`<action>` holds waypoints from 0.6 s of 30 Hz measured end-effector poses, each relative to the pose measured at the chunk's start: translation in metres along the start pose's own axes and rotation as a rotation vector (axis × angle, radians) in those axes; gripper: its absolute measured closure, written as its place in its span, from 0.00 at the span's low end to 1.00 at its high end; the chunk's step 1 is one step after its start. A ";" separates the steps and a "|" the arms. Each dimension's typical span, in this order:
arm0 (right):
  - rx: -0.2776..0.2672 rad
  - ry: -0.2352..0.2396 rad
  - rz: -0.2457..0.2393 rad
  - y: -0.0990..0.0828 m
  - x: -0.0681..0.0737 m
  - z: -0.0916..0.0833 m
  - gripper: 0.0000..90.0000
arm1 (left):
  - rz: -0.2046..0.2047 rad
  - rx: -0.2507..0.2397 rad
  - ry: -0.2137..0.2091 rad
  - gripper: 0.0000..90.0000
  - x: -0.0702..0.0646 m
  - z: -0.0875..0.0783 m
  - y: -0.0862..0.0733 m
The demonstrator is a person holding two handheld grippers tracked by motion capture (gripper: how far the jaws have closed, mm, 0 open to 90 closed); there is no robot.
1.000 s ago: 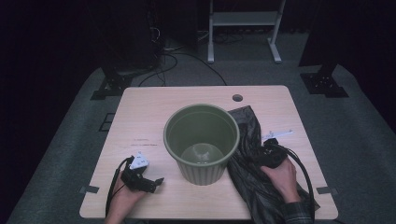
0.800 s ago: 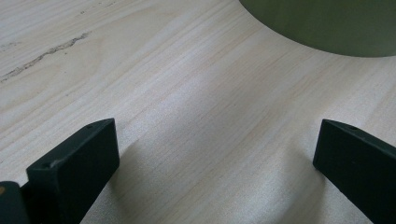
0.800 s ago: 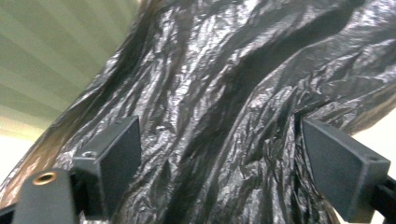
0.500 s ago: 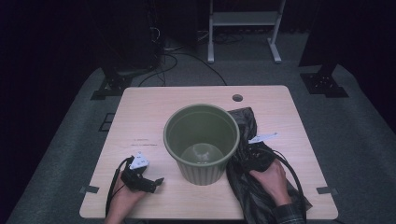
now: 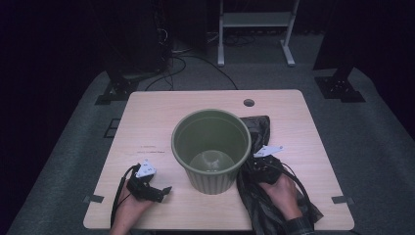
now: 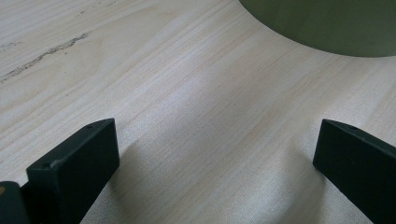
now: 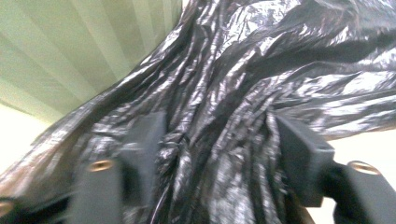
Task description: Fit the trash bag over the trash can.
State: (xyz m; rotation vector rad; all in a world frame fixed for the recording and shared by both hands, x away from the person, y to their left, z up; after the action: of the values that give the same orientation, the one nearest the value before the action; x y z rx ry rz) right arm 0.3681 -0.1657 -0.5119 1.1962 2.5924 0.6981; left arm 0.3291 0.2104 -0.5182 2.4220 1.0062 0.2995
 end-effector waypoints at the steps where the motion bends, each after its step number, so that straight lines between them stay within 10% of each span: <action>1: 0.000 0.003 -0.006 0.000 0.000 -0.001 0.53 | 0.000 0.000 0.000 0.00 0.000 0.000 0.000; 7: -0.003 0.042 -0.041 -0.001 0.003 -0.003 0.94 | 0.000 -0.001 0.000 0.00 0.000 0.000 0.000; 18: -0.070 0.173 -0.042 0.002 0.004 -0.022 0.97 | 0.002 0.000 0.000 0.00 0.000 0.000 0.000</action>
State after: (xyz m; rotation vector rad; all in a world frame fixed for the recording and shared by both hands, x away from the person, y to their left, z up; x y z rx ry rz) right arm 0.3584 -0.1690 -0.4921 1.1023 2.6978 0.9136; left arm 0.3293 0.2104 -0.5182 2.4231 1.0041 0.2994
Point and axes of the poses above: each handheld gripper's, and its own axes: z roughly forward along the jaws, y roughly out of its top, x roughly to its left, the point moved 5 cm from there along z, roughly forward along the jaws, and after that the axes turned 14 degrees about x, right-handed, at the moved point
